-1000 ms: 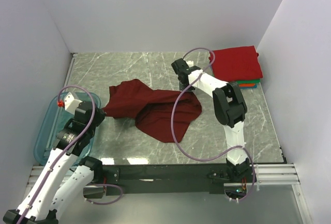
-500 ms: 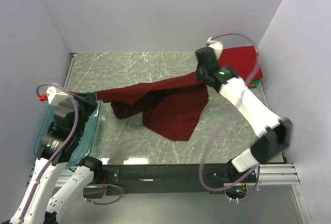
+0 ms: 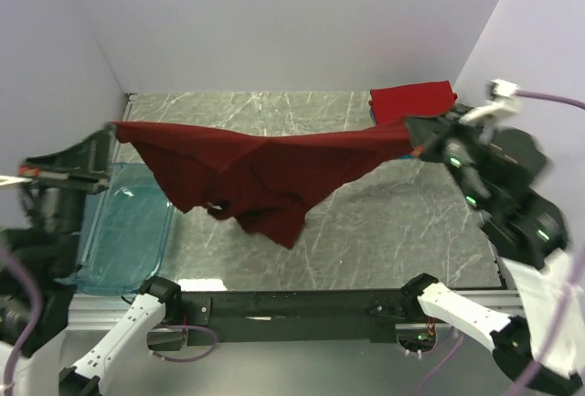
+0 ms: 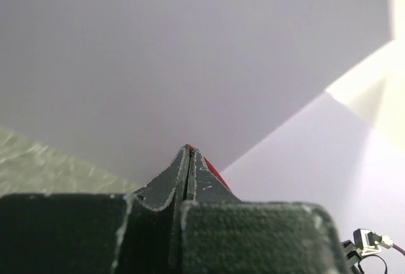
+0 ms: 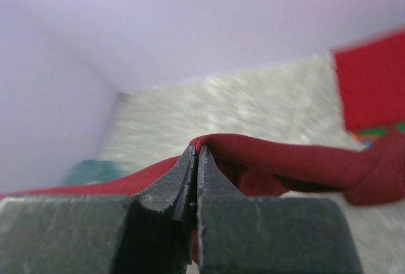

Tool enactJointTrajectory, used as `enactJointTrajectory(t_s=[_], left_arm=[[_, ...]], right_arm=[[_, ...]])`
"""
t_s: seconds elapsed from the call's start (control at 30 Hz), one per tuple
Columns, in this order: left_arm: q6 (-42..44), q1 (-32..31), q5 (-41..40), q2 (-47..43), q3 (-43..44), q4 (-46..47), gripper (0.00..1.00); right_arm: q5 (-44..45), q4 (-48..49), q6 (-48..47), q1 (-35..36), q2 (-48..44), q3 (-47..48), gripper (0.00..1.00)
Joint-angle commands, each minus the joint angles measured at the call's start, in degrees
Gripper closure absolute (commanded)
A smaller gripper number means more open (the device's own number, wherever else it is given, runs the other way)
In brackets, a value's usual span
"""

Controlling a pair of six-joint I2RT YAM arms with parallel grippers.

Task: Fold and stack the t-shirts
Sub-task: Flatten the tshirt out

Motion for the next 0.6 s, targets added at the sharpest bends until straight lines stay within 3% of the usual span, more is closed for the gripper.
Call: enactJointTrajectory(t_s=[0.0,0.17,0.3,0.47,0.57], left_arm=[[3.9,0.1,5.5,1.8,7.2,4.9,0.99],[4.8,0.1,8.0,5.1,14.3,5.1,0.99],[6.1,0.1,7.0,8.3,14.3,6.5,0.99],[7.6,0.1,-2.7,16.5,13.5,6.2,0.99],[9.2,0.1,-8.3,25.1,15.7,5.8,0.99]], right_arm=[[-6.8,-0.3,-2.3,0.0,-5.1,6.3,1.00],[-10.3,-3.7,-4.0,0.0,-4.6,13.7,1.00],[-8.9,-2.6,-6.0,-0.1,-1.9,14.2,1.00],[-2.9,-0.2,-8.4,-0.2,5.6,13.3,1.00],[-6.7,1.8,-9.1,-3.0,9.8,12.6,1.00]])
